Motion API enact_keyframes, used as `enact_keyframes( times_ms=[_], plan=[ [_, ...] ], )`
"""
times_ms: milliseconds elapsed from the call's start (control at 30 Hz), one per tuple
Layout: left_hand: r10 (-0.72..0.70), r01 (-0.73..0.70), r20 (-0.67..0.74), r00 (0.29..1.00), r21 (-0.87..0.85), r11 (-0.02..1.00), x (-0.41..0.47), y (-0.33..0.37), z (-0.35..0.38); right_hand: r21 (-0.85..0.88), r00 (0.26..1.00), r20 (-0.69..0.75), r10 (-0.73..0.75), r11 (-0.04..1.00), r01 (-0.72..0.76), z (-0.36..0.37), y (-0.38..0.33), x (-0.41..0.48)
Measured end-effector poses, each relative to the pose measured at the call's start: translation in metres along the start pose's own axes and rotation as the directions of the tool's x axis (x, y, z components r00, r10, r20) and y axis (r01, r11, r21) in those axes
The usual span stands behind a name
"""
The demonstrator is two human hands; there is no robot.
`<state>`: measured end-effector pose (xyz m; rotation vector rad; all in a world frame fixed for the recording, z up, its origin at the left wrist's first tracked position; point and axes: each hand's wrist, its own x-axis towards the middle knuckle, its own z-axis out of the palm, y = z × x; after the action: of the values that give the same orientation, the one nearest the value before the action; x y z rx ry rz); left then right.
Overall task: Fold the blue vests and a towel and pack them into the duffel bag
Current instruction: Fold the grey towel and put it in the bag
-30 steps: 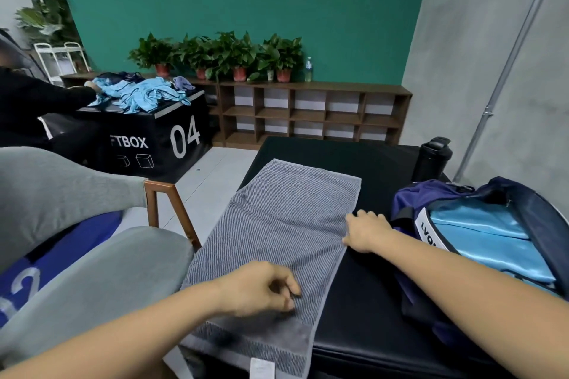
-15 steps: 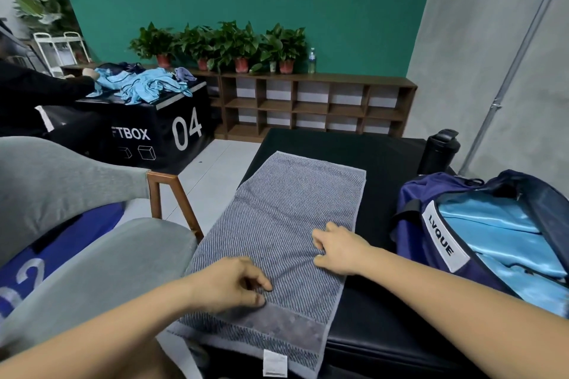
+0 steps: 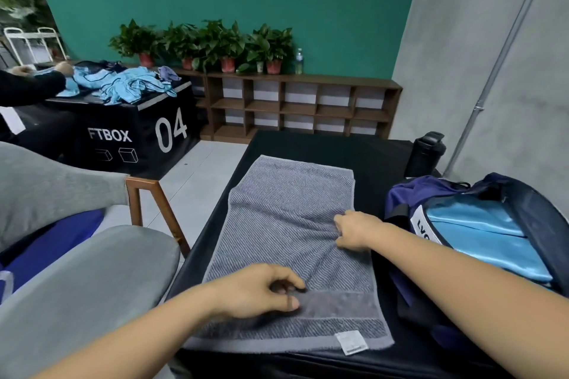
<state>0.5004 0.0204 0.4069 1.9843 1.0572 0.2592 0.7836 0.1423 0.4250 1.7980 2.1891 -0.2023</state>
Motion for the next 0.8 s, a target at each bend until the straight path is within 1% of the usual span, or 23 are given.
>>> enact_keyframes(
  times_ms=[67,100,167,200,267,333,467,567,700,800],
  plan=[
    [-0.041,0.045,0.031,0.999,-0.156,0.987,0.008,0.004,-0.012,0.029,0.999,0.029,-0.031,0.999,0.030,-0.013,0.005,0.002],
    [-0.060,0.061,0.010,0.998,-0.182,0.981,0.014,0.005,-0.019,0.068,0.999,0.026,-0.035,0.997,0.034,-0.020,0.009,0.004],
    [-0.084,0.062,-0.106,0.991,-0.193,0.979,0.028,0.002,-0.035,0.200,1.000,-0.014,-0.019,0.980,0.022,-0.033,0.019,0.013],
    [-0.089,0.057,-0.186,0.979,-0.167,0.984,0.038,-0.003,-0.042,0.264,0.998,-0.062,0.000,0.964,0.016,-0.037,0.025,0.021],
    [-0.085,0.076,-0.328,0.941,-0.039,0.996,0.059,-0.019,-0.055,0.331,0.983,-0.172,0.064,0.944,-0.003,-0.043,0.037,0.039],
    [-0.078,0.121,-0.394,0.916,0.086,0.989,0.078,-0.032,-0.064,0.329,0.965,-0.230,0.126,0.943,-0.045,-0.046,0.047,0.059],
    [-0.032,0.154,-0.411,0.911,0.266,0.952,0.100,-0.051,-0.075,0.308,0.958,-0.216,0.189,0.944,-0.116,-0.052,0.062,0.098],
    [0.004,0.146,-0.400,0.916,0.344,0.927,0.109,-0.064,-0.074,0.285,0.951,-0.212,0.226,0.945,-0.161,-0.058,0.069,0.128],
    [0.025,0.118,-0.384,0.923,0.347,0.931,0.114,-0.073,-0.073,0.250,0.952,-0.197,0.233,0.951,-0.181,-0.062,0.079,0.173],
    [0.029,0.096,-0.372,0.928,0.313,0.945,0.115,-0.079,-0.075,0.259,0.960,-0.173,0.221,0.950,-0.172,-0.064,0.086,0.207]
  ],
)
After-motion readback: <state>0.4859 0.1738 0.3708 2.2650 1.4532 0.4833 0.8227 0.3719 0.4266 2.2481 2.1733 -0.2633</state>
